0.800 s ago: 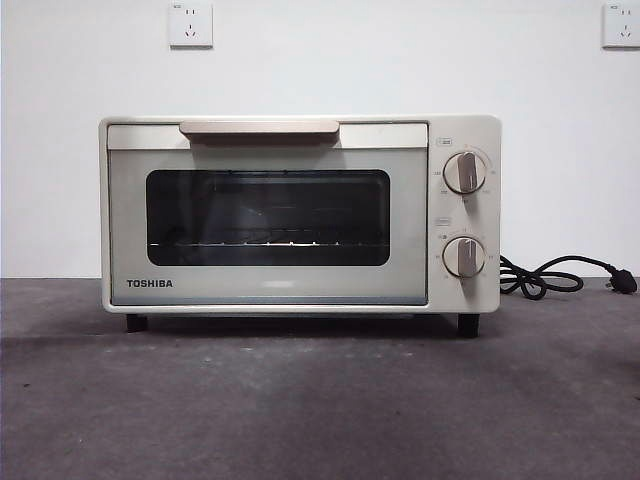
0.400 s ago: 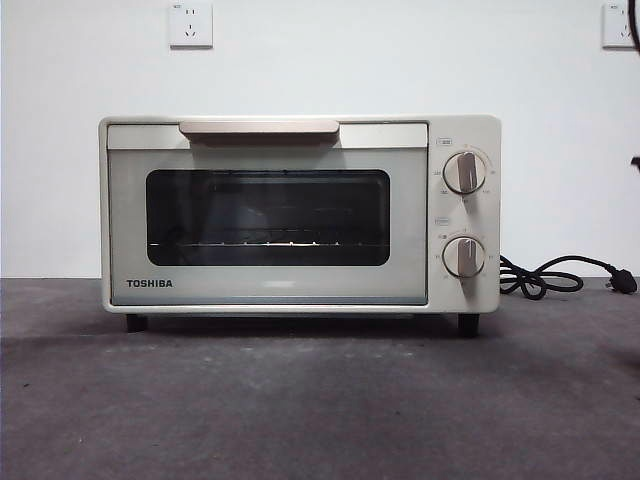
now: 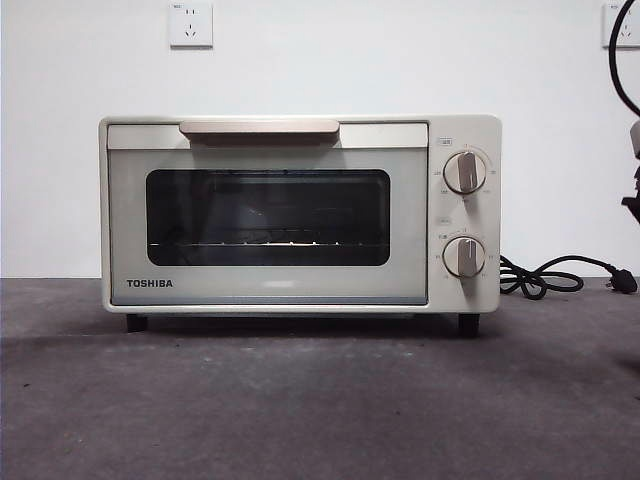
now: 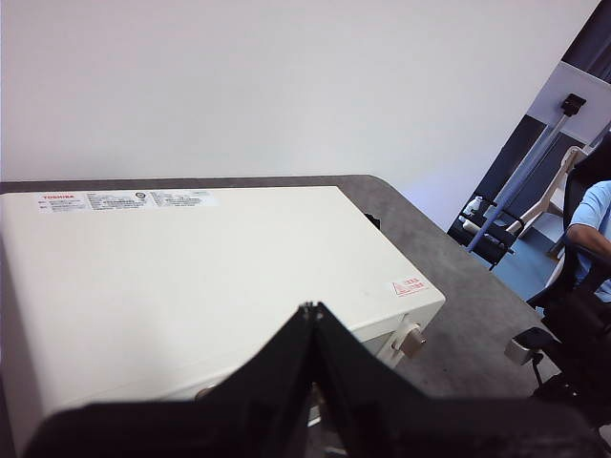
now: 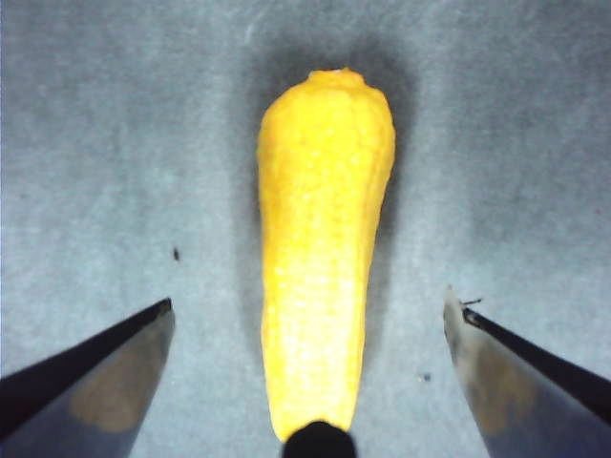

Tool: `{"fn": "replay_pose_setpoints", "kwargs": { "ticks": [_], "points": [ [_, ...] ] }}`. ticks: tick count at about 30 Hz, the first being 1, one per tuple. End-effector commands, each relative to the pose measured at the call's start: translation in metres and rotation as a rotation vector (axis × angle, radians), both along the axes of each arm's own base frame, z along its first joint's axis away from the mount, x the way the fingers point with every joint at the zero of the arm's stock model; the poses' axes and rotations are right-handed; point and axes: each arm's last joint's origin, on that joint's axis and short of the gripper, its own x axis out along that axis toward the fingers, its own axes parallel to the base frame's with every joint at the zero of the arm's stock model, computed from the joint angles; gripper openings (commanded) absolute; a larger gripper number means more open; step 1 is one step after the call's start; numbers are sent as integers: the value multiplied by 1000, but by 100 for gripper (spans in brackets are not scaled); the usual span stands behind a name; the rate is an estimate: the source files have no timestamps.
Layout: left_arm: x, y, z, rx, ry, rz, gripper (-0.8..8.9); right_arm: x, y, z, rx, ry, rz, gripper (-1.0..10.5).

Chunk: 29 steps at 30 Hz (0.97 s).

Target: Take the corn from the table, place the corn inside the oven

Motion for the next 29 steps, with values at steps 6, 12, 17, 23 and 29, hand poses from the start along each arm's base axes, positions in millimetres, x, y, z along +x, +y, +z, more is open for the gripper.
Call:
{"fn": "replay_pose_setpoints", "kwargs": {
  "ticks": [6,12,17,23,29],
  "points": [
    [0,-1,1,10,-12,-10,-1,8,1,-15,3,47,8,409],
    [0,-1,-1,14,8,-10,-2,10,1,-19,7,61,10,208],
    [-1,0,-4,23,28,-12,-2,10,1,-19,6,63,10,19],
    [-1,-2,-3,23,26,-22,-5,12,1,-10,6,71,19,-14],
    [5,-17,-5,21,13,-89,-6,15,1,28,6,-17,40,-14]
  ]
}}
